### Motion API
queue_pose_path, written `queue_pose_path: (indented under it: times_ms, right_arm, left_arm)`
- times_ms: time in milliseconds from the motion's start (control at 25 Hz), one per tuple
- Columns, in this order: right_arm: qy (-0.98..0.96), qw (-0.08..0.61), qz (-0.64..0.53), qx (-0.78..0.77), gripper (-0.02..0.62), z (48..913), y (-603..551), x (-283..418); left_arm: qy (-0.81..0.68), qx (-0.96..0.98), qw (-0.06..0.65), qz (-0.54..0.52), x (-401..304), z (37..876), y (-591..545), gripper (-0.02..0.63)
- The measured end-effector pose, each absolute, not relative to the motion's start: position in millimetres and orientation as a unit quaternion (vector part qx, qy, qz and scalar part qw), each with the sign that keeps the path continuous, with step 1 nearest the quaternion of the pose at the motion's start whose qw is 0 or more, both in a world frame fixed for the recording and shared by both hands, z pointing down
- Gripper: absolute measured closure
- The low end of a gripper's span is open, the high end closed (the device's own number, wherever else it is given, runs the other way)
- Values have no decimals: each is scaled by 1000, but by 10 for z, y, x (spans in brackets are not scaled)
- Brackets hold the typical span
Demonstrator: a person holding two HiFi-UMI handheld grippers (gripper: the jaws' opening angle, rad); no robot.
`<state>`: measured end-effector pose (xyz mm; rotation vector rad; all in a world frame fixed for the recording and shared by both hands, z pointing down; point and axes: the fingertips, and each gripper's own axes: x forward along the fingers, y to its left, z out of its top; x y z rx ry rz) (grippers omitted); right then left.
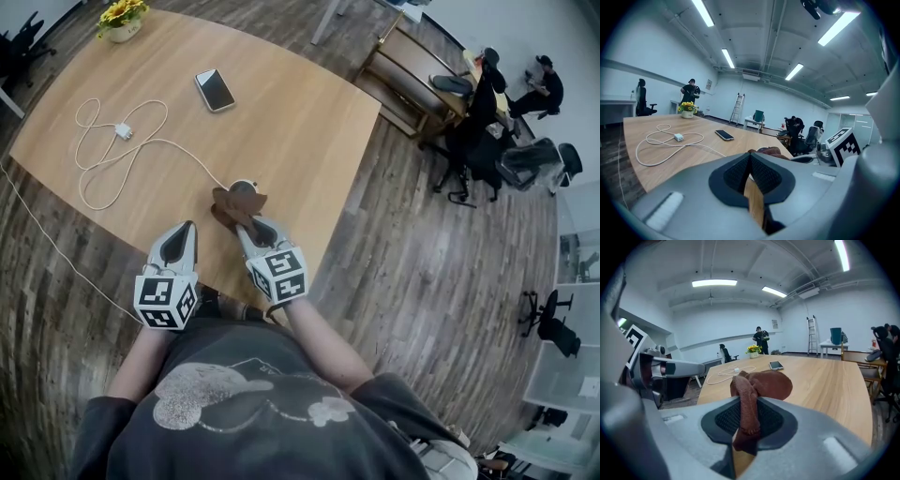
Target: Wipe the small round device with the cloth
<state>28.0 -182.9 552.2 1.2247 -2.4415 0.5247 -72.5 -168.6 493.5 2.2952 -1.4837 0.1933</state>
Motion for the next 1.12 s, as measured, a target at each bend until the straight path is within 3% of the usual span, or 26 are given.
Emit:
queue_pose_path:
  times_ms: [600, 1120]
  right_arm:
    - [-836, 215, 260, 433, 532, 5981, -1623, 314]
    - [-826, 102, 218, 510, 532, 5074, -1425, 1056]
  left_arm:
    - [-516, 824, 218, 85, -722, 5100, -1598, 588]
    - [-519, 826, 208, 74, -677, 5000, -1566, 588]
